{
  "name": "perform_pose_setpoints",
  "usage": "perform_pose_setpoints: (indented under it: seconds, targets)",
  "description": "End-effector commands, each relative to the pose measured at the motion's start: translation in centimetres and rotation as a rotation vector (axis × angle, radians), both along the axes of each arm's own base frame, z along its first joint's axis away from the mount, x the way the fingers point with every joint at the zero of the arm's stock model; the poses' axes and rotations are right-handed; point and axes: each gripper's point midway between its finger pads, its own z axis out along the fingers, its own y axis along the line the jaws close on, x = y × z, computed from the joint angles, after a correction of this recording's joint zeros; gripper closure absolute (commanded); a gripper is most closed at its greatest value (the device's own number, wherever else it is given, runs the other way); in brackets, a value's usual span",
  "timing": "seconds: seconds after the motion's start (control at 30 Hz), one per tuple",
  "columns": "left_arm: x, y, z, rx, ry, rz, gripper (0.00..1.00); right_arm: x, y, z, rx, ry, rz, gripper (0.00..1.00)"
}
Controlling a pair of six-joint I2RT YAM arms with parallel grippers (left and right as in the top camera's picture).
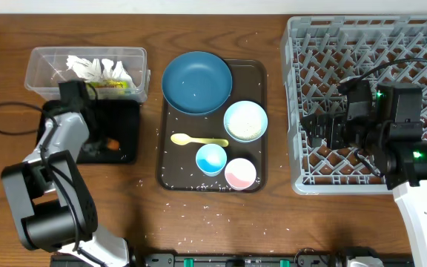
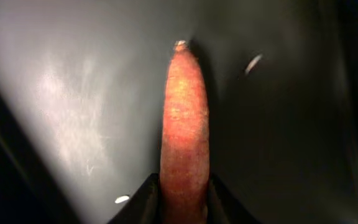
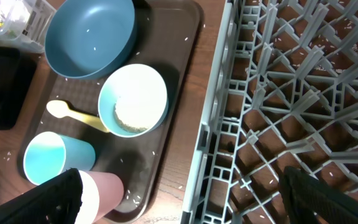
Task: Sort waste into correct bins and load items into the dishwasher rack
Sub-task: 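Place carrot onto black tray with left gripper, then reach right gripper to blue plate rim and grasp it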
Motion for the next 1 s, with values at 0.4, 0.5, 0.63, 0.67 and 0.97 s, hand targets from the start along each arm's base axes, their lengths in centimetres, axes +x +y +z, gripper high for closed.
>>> perform_pose_setpoints:
  seconds: [0.4,0.5,0.63,0.67,0.97]
  targets:
    - [5.2,-3.1,7.9,-0.043,-0.265,-0.331,0.48,0.2,0.4,0.9,0.001,-0.027,0.019,0.01]
    - [5.4,-4.3,11.3,0.003,-0.339,-0.395,0.44,0.3,0.4,0.9,0.001,-0.031,0.019,0.01]
    - [5.5,-6.9,15.5,0.036,-0.444,-0.477,0.41,0.6,0.4,1.2,0.005,-0.05,0.018,0.01]
    - [5.6,-8.0,16.7,0.047,-0.472,-0.52,0.41,0.9,0.4,1.4,0.018,-0.055,0.003,0.01]
    - [6.0,-18.0,24.7,0.138,-0.493,-0.885,0.38,3.6,1.3,4.9,0.148,-0.187,-0.049,0.03]
